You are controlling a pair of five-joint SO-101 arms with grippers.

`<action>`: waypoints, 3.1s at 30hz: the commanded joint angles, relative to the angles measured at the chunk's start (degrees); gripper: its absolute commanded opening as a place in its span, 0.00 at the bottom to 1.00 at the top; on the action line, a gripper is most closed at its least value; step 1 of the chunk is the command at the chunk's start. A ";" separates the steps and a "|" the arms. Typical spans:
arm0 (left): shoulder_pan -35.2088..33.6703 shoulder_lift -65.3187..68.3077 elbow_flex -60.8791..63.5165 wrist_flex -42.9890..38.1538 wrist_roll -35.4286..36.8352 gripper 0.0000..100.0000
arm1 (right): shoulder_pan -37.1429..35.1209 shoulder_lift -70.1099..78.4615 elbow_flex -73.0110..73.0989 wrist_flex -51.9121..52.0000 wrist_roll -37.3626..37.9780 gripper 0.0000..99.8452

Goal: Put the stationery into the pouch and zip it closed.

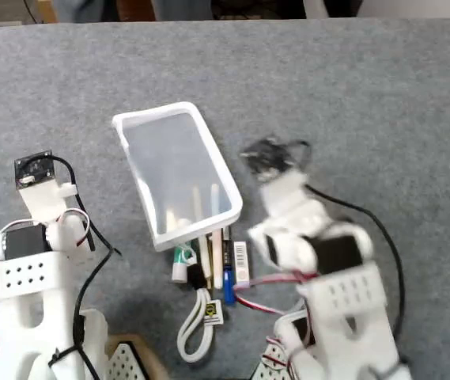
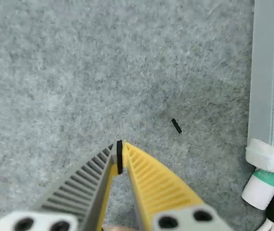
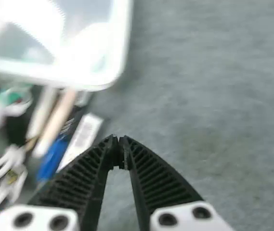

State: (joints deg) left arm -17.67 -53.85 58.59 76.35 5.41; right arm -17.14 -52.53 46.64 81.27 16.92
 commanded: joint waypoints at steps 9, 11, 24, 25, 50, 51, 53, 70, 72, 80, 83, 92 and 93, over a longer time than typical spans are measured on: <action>-16.04 -0.44 -3.12 0.00 -0.26 0.03 | -17.58 27.30 -17.36 0.35 -3.78 0.12; -18.15 -0.62 -3.21 0.09 -0.26 0.03 | -18.46 29.67 -17.19 -2.11 -4.92 0.18; -25.71 -0.62 -2.95 0.09 -0.26 0.03 | -29.80 37.76 -17.10 -5.71 -5.01 0.23; -26.15 -0.53 -2.95 0.00 -0.26 0.03 | -30.51 37.93 -16.92 -6.24 -5.01 0.21; -30.20 -0.18 -2.86 -0.09 -0.26 0.03 | -33.41 38.11 2.95 -24.26 -5.01 0.17; -30.20 -0.18 -2.86 -0.09 -0.26 0.03 | -33.41 38.20 2.95 -24.53 -5.01 0.17; -30.20 -0.18 -2.86 -0.09 -0.26 0.03 | -33.41 38.20 2.95 -24.53 -5.01 0.17; -29.85 -0.18 -2.86 -0.09 -0.26 0.03 | -33.32 38.20 9.89 -30.59 -5.01 0.17; -29.85 -0.18 -2.86 -0.09 -0.26 0.03 | -33.32 38.20 9.89 -30.59 -5.01 0.17; -29.85 -0.18 -2.86 -0.09 -0.26 0.03 | -33.32 38.20 9.36 -30.59 -5.01 0.05; -29.76 -0.18 -2.86 -0.09 -0.26 0.03 | -33.32 38.20 9.36 -30.59 -4.92 0.02; -29.67 -0.62 1.27 -0.09 -0.18 0.03 | -33.14 37.76 6.73 -30.07 -4.57 0.01; -29.67 -0.62 2.15 -0.44 -0.18 0.03 | -32.70 37.76 5.85 -30.07 -4.57 0.01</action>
State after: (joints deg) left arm -47.30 -53.93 59.91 76.35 5.41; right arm -50.02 -14.46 55.78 51.38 12.35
